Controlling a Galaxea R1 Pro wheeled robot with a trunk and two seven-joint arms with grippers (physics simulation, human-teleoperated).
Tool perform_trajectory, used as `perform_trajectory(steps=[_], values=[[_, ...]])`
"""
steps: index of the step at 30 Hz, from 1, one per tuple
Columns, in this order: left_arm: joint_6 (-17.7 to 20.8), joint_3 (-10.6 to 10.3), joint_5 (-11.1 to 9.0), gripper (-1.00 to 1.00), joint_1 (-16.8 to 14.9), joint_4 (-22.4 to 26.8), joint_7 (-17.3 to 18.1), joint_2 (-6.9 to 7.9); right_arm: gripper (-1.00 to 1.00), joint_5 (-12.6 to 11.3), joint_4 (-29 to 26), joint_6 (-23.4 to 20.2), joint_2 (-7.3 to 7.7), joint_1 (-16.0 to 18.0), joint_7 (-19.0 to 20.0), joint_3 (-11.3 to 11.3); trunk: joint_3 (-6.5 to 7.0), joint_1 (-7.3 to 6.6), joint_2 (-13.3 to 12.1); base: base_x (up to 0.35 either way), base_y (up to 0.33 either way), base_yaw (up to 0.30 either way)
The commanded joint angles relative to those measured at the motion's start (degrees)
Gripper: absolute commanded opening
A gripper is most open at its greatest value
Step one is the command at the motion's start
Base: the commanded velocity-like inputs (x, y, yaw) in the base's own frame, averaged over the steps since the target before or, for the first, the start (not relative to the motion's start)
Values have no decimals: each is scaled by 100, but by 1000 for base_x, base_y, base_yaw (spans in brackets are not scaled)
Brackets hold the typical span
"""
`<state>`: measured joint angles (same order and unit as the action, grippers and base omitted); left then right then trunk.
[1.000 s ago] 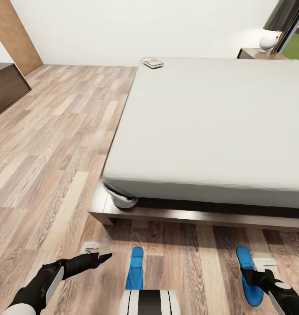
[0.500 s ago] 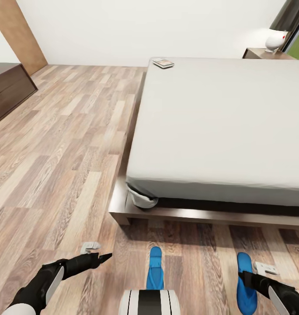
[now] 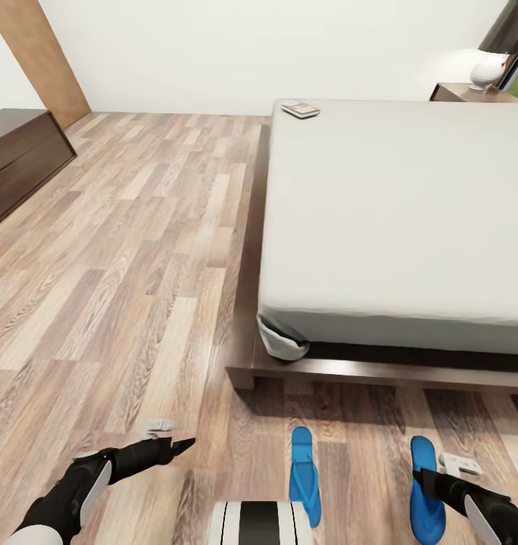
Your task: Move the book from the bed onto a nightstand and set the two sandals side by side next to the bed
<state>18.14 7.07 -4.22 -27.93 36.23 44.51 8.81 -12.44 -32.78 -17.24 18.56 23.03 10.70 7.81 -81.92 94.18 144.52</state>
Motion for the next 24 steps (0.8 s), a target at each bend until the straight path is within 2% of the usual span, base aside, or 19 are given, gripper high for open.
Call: perform_trajectory(steps=[1,24], values=[[55,6,-44,100,-2,-2,14,-1,-100,-31,-14,-43,-1,-1,25,24,-4,-1,1,0,292,0],[55,5,-33,100,-2,-10,15,-127,-100,52,-106,-43,-12,17,18,-7,-4,-1,1,0,293,0]])
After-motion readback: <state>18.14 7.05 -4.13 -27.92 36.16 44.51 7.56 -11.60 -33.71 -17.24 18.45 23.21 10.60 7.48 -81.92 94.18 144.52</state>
